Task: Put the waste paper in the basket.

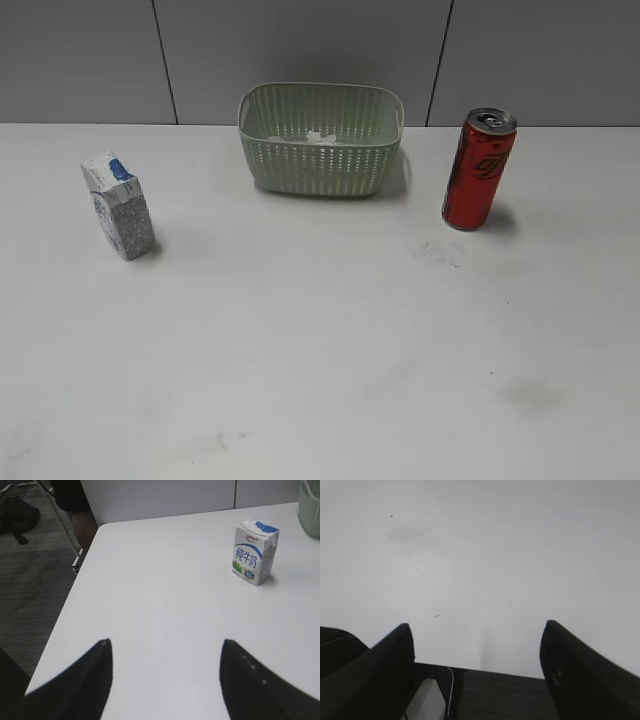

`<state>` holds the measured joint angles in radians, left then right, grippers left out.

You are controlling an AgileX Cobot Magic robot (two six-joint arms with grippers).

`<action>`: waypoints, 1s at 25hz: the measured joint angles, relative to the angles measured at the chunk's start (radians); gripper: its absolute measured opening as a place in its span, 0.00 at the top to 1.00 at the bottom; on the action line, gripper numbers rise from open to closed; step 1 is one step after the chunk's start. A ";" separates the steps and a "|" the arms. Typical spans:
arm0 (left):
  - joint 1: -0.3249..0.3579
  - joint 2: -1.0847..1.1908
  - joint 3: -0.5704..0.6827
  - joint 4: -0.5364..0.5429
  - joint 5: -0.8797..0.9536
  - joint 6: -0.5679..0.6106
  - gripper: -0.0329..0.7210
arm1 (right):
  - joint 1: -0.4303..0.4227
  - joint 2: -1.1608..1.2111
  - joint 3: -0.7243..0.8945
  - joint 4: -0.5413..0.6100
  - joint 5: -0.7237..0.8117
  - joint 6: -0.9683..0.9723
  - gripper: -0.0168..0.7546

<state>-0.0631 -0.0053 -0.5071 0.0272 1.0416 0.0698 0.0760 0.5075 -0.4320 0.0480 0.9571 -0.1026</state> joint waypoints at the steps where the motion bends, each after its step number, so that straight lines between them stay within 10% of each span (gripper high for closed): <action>1: 0.000 0.000 0.000 0.000 0.000 0.000 0.31 | 0.000 -0.038 0.000 0.000 -0.005 0.000 0.21; 25: 0.001 0.000 0.000 -0.003 0.000 0.000 0.31 | 0.000 -0.512 0.007 0.023 -0.010 0.016 0.21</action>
<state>-0.0623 -0.0056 -0.5071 0.0237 1.0416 0.0698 0.0760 -0.0047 -0.4249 0.0705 0.9467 -0.0865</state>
